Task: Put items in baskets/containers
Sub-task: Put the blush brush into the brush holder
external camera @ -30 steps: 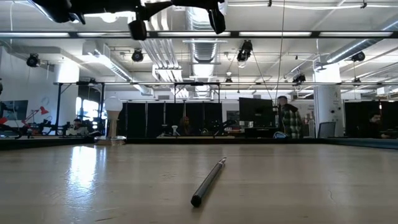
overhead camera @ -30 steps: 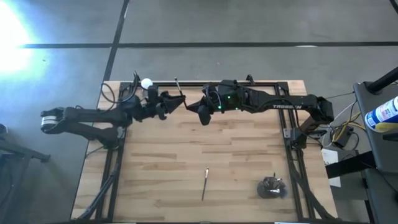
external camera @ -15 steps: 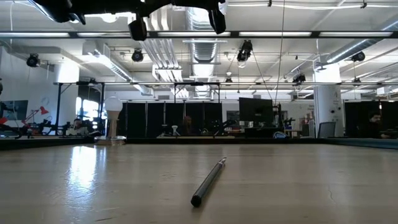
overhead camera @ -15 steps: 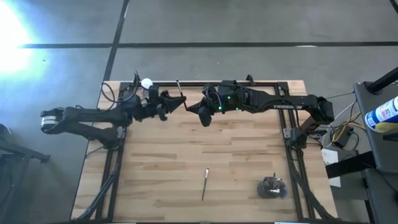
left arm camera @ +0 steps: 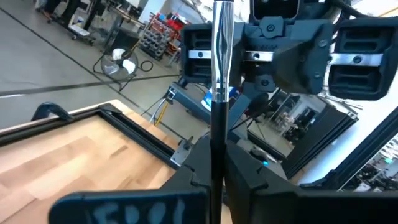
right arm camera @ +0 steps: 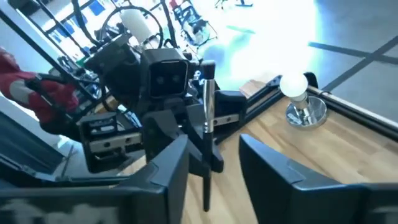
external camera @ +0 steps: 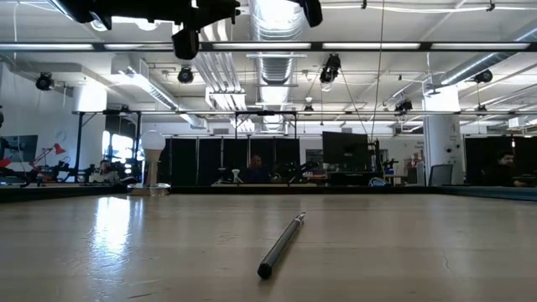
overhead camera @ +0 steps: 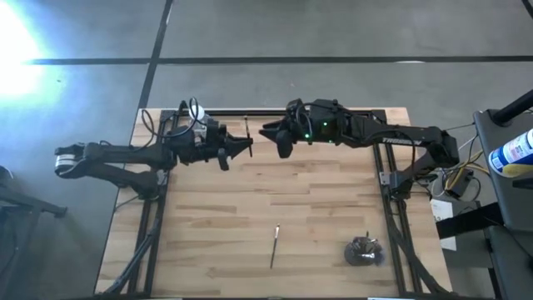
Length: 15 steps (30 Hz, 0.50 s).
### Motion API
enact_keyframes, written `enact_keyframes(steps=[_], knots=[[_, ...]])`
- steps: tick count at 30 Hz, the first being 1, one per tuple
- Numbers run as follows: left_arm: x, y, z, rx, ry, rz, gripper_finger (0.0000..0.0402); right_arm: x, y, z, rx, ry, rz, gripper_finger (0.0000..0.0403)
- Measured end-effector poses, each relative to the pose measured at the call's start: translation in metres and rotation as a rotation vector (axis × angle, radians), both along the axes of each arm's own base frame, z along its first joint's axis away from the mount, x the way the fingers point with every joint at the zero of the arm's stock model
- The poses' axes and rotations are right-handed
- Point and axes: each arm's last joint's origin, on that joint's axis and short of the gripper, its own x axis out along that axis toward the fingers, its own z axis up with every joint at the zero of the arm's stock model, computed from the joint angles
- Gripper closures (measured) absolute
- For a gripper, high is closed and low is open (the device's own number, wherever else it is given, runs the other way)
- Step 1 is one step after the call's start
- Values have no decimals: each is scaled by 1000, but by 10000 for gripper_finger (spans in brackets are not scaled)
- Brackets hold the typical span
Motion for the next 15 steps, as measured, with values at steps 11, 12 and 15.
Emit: enact_keyframes(steps=[11, 12, 15], knots=[[1, -2, 2, 11, -2, -5, 386, 20, -3, -13, 73, -42, -16, 205], [1, -2, 2, 11, -2, -5, 386, 21, -3, -13, 75, -51, -16, 205], [1, -2, 2, 11, -2, -5, 386, 21, -4, -12, 73, -65, -19, 210]])
